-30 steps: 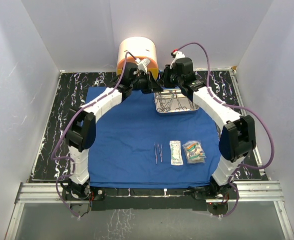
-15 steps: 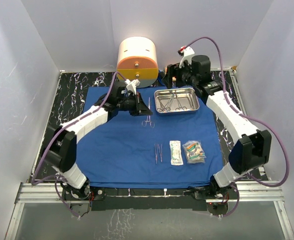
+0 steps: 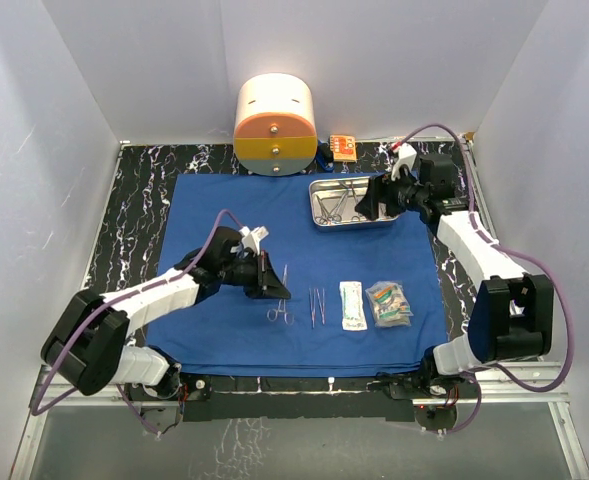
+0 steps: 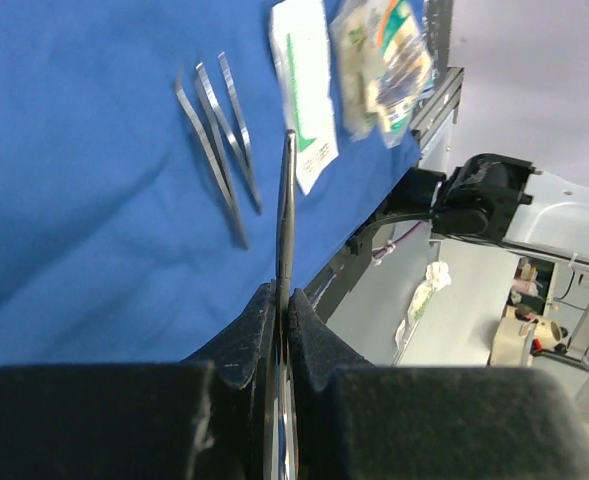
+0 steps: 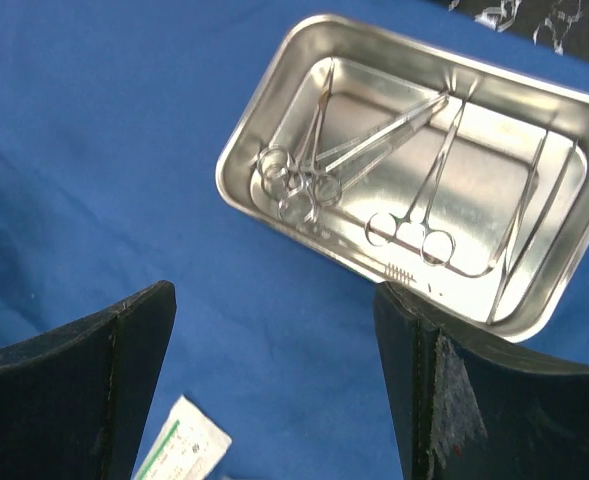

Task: Open and lay out the surgical kit
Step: Place the medical item in the surgical kit.

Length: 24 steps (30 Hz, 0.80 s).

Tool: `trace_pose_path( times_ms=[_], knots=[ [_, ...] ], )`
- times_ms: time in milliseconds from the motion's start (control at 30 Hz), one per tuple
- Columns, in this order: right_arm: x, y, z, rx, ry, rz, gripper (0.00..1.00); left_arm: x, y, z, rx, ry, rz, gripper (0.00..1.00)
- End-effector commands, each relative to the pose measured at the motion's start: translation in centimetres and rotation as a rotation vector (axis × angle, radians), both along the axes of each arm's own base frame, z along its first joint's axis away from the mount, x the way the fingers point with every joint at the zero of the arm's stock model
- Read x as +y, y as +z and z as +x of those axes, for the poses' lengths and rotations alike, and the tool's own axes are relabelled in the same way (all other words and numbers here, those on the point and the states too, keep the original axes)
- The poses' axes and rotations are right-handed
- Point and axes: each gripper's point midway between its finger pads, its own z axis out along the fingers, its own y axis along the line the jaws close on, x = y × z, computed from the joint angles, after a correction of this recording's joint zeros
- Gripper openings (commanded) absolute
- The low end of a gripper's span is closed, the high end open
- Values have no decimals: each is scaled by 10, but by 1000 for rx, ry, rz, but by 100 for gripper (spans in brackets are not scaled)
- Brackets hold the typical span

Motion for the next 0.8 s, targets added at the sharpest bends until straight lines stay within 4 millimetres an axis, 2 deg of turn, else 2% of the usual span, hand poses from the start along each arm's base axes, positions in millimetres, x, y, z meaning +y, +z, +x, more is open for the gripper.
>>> trace_pose_path(
  times_ms=[0,133,233,433,767],
  knots=[
    [-11,30,0,-158,19,2,79,5,1,-3,10,52,-40,0],
    [-17,26,-2,-152,5,17,79,7,-11,-1,28,68,-29,0],
    [-17,28,-3,-152,9,26,79,3,-11,8,9,67,-30,0],
    [-13,34,-4,-157,27,43,80,2,-31,13,79,92,18,0],
    [-10,34,-8,-146,41,60,81,-7,-39,25,99,93,14,0]
  ],
)
